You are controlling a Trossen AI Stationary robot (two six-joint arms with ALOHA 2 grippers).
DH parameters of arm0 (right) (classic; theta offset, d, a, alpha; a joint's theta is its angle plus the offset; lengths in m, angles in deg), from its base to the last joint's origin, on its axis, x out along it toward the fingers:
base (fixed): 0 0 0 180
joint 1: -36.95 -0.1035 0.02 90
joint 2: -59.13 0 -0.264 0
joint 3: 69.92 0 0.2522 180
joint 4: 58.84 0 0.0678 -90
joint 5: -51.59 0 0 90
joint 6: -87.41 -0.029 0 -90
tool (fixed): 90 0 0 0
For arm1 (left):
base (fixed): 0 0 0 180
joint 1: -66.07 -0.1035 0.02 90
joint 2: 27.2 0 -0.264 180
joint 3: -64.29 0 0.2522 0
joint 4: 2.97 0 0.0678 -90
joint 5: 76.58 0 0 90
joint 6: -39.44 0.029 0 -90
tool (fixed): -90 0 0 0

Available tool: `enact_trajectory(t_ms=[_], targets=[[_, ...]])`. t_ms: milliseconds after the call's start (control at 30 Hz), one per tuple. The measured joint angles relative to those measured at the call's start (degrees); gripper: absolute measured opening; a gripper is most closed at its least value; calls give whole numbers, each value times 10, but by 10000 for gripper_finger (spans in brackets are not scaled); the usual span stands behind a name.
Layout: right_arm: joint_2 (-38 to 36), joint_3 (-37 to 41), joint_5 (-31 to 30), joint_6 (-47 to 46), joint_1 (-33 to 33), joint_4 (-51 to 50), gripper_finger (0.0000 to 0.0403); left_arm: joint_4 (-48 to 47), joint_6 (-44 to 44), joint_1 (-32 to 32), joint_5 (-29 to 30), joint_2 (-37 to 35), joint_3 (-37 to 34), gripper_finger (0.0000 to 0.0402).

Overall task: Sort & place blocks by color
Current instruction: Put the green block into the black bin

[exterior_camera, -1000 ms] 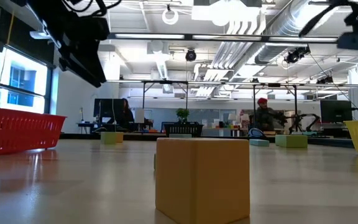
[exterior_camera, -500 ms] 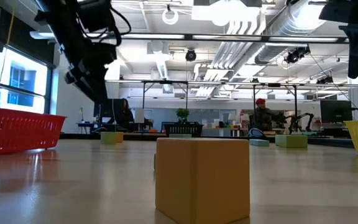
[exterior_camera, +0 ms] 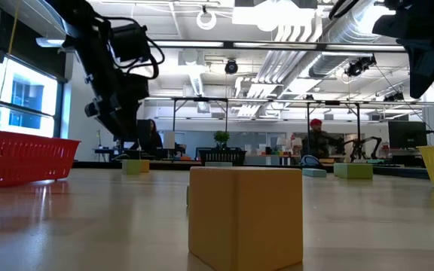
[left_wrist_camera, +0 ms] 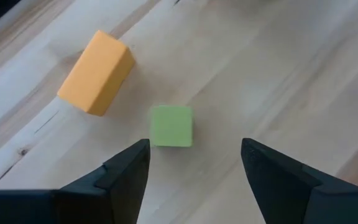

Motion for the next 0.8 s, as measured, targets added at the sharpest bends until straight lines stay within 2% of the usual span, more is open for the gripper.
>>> enact_trajectory(t_ms=[533, 800], targets=[[0, 0, 0, 0, 2, 4, 167, 55, 20, -10, 1, 88, 0, 239], [0, 0, 0, 0, 2, 4, 167, 58, 19, -10, 25, 116, 0, 239]])
